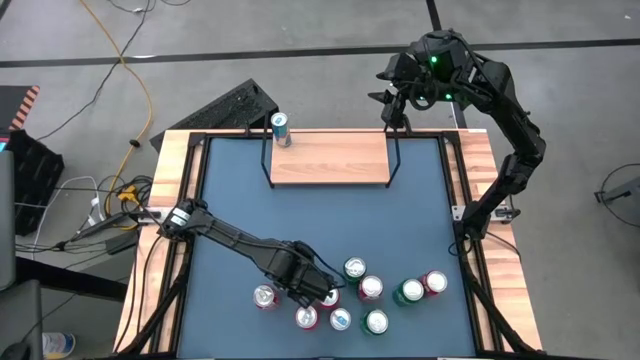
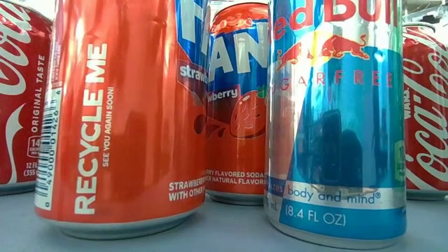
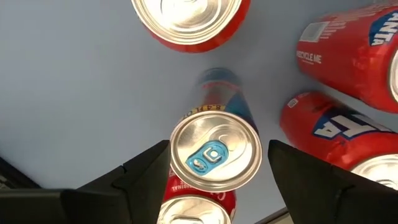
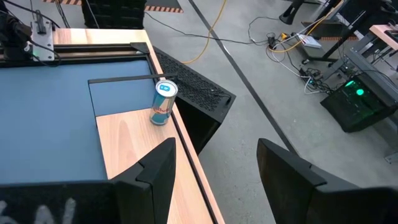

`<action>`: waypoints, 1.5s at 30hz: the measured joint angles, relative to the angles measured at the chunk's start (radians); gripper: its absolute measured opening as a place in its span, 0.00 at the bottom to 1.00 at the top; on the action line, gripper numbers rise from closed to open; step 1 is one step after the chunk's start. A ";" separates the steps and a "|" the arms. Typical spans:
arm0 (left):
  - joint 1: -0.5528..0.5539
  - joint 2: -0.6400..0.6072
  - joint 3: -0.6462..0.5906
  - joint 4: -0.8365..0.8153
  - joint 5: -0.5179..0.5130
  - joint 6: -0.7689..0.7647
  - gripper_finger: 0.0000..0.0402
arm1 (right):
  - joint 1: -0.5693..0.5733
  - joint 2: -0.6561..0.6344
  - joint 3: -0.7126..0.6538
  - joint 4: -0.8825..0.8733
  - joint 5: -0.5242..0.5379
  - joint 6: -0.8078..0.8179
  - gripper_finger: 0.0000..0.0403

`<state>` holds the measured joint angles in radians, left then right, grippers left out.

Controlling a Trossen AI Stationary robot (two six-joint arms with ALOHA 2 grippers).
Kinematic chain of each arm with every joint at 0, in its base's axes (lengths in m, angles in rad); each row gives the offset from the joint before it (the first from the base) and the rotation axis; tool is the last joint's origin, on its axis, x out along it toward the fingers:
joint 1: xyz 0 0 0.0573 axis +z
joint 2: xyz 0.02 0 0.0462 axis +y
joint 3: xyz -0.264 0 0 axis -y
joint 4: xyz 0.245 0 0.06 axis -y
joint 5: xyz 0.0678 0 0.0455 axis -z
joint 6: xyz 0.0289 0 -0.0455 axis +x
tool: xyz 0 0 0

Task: Place canned beverage on shelf
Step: Put the left blue soda can on the shelf aligned with the other blue soda can

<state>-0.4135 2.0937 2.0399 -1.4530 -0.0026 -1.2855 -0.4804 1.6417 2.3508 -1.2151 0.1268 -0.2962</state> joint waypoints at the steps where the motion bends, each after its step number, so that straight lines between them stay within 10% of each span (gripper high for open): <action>1: 0.000 0.000 0.000 -0.001 0.000 0.003 0.64 | 0.000 0.000 0.000 0.000 0.000 0.000 0.54; 45: 0.017 -0.006 0.011 -0.025 -0.023 0.102 0.72 | 0.000 0.000 0.000 0.000 -0.027 0.000 0.54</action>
<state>-0.3962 2.0880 2.0506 -1.4783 -0.0260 -1.1831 -0.4805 1.6417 2.3508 -1.2156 0.0998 -0.2958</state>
